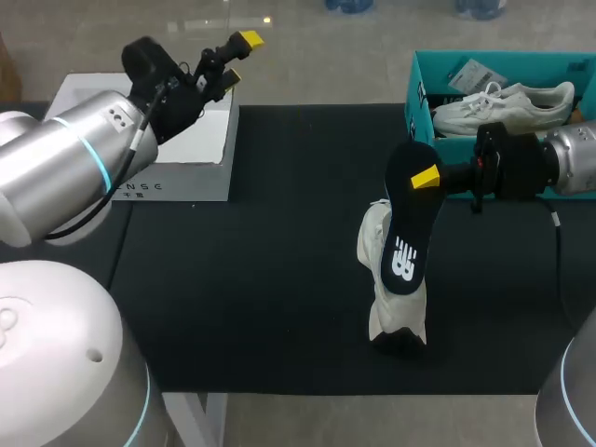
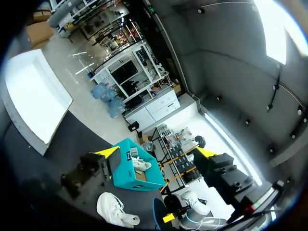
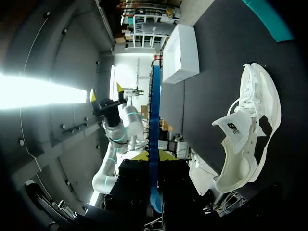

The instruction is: Take the shoe out of the shoebox, open the shoe tongue, remove and reinsert the insole, then place the shoe into the shoebox

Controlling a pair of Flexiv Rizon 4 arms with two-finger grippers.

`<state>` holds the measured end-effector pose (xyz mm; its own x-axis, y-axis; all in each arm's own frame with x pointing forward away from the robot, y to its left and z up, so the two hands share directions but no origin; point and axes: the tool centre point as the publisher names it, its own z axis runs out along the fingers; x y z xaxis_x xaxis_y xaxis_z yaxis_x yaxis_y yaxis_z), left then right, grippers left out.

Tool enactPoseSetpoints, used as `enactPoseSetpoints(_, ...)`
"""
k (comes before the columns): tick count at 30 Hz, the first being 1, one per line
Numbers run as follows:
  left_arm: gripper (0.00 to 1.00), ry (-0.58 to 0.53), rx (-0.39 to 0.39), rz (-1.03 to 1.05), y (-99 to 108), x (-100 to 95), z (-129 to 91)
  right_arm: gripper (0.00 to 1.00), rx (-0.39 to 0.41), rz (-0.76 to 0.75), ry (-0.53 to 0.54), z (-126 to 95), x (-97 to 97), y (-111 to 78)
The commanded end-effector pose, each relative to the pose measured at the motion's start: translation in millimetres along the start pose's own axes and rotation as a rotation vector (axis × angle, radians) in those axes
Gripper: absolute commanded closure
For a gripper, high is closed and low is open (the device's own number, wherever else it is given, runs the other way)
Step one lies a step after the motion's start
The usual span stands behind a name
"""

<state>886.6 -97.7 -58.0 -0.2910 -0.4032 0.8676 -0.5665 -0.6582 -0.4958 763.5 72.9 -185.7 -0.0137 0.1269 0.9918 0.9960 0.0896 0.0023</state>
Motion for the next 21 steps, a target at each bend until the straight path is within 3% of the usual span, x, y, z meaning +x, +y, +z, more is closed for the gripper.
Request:
enactPoseSetpoints(1, 0.0, -0.068, -0.687, -0.033, -5.8, 5.3, 0.7, 1.0, -0.001, 0.001, -0.002, 0.4, 0.1, -0.9)
enactPoseSetpoints(6, 0.0, -0.142, -0.754, -0.06, -9.7, 5.9, 5.3, 1.0, -0.001, 0.001, -0.002, 0.4, 0.1, -0.9)
enactPoseSetpoints(21, 0.0, -0.282, -1.101, -0.183, -19.3, -1.1, 12.9, 1.0, -0.001, 0.001, -0.002, 0.4, 0.1, -0.9)
